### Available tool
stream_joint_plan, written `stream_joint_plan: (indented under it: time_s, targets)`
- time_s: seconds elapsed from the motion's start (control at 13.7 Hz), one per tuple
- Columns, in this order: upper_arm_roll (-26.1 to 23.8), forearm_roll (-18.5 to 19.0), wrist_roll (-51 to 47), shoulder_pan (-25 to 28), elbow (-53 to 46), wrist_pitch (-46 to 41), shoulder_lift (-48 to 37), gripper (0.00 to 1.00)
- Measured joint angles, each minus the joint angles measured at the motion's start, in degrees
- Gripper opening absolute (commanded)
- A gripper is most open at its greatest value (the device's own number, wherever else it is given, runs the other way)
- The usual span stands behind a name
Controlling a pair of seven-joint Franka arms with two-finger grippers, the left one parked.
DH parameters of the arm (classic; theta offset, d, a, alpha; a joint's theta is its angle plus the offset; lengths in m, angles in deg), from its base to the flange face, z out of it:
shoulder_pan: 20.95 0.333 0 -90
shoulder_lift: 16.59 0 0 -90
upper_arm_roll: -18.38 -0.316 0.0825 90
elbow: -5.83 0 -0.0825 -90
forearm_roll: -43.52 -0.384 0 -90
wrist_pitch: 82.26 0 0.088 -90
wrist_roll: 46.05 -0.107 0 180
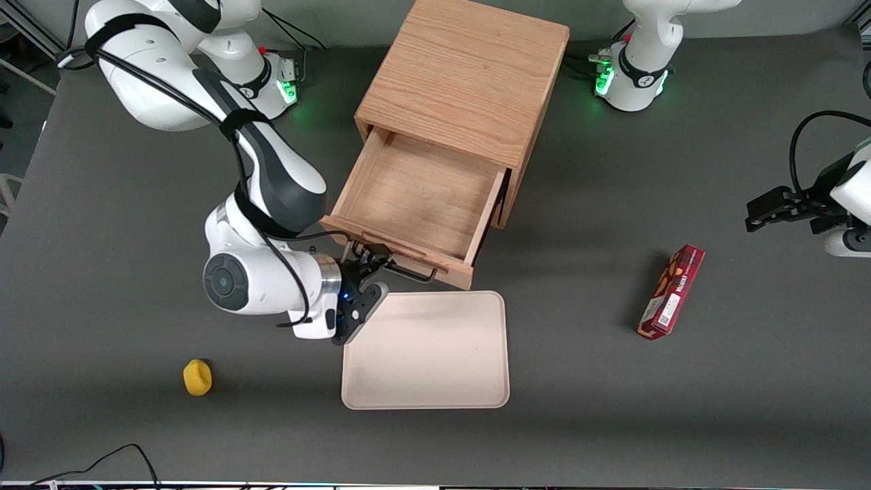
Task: Open upper drawer
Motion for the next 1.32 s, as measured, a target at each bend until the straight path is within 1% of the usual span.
stream_joint_plan:
  time_s: [0.22, 0.44, 0.59, 0.66, 0.73, 0.8, 0.88, 1.02, 1.1, 1.17, 1.24, 1.32]
  targets:
    - [0.5, 0.0, 0.3, -0.4, -5.9, -4.7, 1.1, 1.0]
    - [0.5, 0.5, 0.3, -0.7, -9.7, -5.8, 0.4, 1.0]
    - [1.5, 2.2, 0.2, -0.7, -10.6, -6.7, -2.0, 1.0]
    - [2.2, 4.0, -0.2, -0.5, -10.5, -7.6, -3.8, 1.0]
    - [2.9, 7.3, -2.6, -0.1, -10.2, -8.3, -6.0, 1.0]
    - [3.3, 9.9, -8.2, 0.6, -9.7, -9.0, -8.7, 1.0]
    - [3.5, 11.5, -16.1, 1.5, -9.1, -10.2, -11.7, 1.0]
    - [3.8, 12.5, -32.1, 2.3, -7.8, -14.3, -18.0, 1.0]
    - [4.0, 12.6, -37.3, 2.3, -7.2, -17.4, -21.0, 1.0]
    - [4.8, 12.7, -39.8, 2.3, -6.8, -22.2, -23.6, 1.0]
    - [6.3, 12.8, -40.7, 2.2, -6.4, -27.8, -25.9, 1.0]
    - [8.5, 12.8, -40.8, 1.9, -5.4, -31.6, -28.2, 1.0]
